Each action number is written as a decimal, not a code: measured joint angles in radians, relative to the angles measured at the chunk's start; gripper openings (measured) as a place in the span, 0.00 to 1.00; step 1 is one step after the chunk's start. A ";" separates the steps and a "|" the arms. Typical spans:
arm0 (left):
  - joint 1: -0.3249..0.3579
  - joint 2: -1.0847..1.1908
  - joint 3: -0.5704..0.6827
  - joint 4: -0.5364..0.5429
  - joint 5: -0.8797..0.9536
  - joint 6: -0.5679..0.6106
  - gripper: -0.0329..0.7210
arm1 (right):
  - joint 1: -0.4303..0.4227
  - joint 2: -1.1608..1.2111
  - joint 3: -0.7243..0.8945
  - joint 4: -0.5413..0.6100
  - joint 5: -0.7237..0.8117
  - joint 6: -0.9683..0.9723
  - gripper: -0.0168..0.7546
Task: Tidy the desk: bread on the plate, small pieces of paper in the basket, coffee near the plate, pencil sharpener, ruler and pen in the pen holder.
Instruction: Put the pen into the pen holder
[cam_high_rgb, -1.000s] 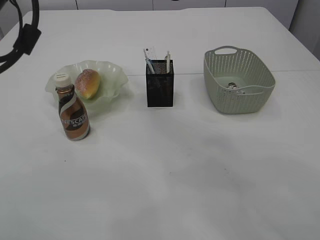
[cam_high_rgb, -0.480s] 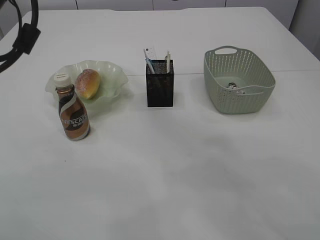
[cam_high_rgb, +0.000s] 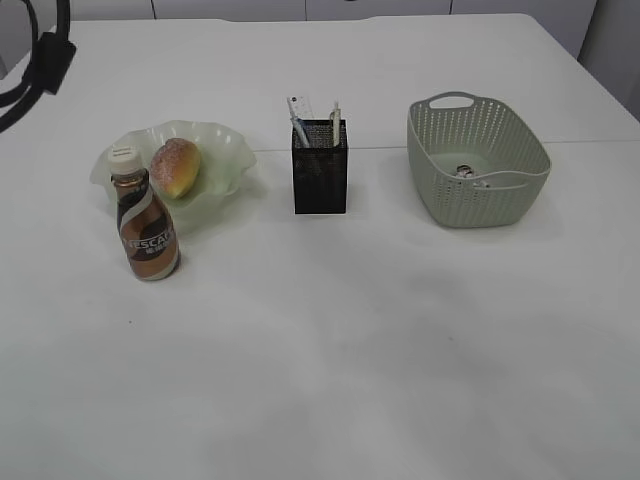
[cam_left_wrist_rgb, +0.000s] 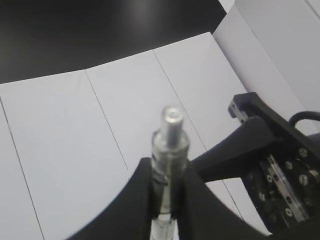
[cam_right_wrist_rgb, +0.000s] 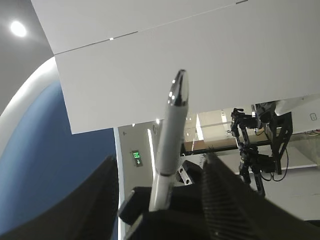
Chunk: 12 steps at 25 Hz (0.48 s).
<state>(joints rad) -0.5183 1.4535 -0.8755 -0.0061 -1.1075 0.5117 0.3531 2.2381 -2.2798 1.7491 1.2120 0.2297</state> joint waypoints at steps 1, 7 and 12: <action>0.000 0.000 -0.001 -0.005 -0.002 0.000 0.13 | 0.000 0.000 0.000 0.000 0.000 -0.007 0.57; 0.000 0.000 -0.002 -0.016 -0.002 0.001 0.13 | -0.021 0.000 0.000 0.000 -0.002 -0.045 0.57; 0.000 0.000 -0.002 -0.036 -0.002 0.007 0.13 | -0.074 0.000 0.000 0.000 -0.002 -0.082 0.57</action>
<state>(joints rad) -0.5183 1.4535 -0.8778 -0.0424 -1.1098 0.5191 0.2788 2.2381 -2.2798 1.7491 1.2102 0.1479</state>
